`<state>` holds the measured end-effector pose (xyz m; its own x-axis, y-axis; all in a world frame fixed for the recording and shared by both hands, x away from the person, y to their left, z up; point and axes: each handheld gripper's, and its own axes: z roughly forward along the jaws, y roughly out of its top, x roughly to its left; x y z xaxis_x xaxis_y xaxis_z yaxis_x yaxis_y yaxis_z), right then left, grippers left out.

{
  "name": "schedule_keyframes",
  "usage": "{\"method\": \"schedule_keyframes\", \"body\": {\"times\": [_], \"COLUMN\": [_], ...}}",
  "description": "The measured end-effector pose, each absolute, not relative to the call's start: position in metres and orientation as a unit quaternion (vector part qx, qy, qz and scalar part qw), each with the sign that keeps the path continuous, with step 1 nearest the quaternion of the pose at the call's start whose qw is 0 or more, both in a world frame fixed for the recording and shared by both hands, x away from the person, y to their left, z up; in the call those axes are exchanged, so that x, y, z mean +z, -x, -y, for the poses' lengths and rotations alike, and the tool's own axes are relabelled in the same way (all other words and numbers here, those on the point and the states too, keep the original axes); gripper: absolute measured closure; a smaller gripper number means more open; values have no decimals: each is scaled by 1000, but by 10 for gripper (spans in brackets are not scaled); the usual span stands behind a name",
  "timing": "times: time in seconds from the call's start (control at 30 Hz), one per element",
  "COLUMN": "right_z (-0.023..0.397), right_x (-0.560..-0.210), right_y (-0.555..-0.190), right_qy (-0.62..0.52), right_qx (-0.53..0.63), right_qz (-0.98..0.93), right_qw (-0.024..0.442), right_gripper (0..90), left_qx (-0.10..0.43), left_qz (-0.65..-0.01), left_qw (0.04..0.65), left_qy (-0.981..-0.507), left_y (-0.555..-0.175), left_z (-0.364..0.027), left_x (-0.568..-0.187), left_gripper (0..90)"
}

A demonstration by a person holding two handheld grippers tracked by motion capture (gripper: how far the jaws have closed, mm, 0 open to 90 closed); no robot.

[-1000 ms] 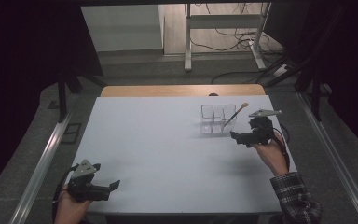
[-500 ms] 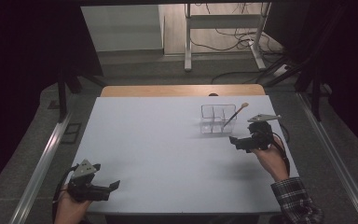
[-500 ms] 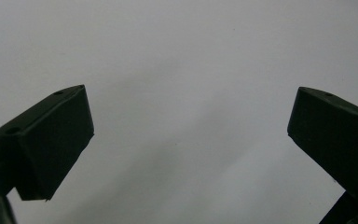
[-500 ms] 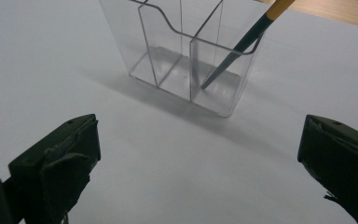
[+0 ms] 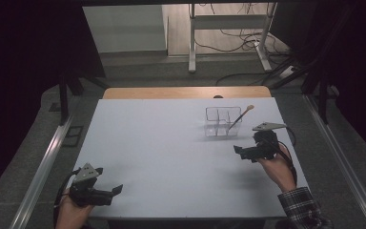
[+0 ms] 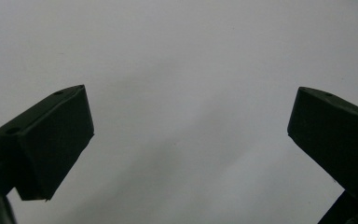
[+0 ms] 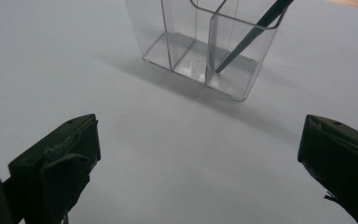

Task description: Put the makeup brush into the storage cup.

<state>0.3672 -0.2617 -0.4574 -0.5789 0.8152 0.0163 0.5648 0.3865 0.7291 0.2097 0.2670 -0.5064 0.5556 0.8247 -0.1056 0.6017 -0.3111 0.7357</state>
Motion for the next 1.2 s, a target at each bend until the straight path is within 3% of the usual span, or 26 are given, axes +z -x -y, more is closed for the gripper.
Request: {"method": "schedule_keyframes", "body": {"times": [1.2], "right_z": [271], "right_x": [-464], "right_y": [-331], "right_qy": [-413], "right_qx": [346], "right_qz": [-824], "right_qw": [176], "right_gripper": [0], "left_qx": [142], "left_qz": [-445], "left_qw": [382], "left_qy": [-798], "left_y": [-210], "left_z": [-267], "left_x": [-507], "left_gripper": [13]}}
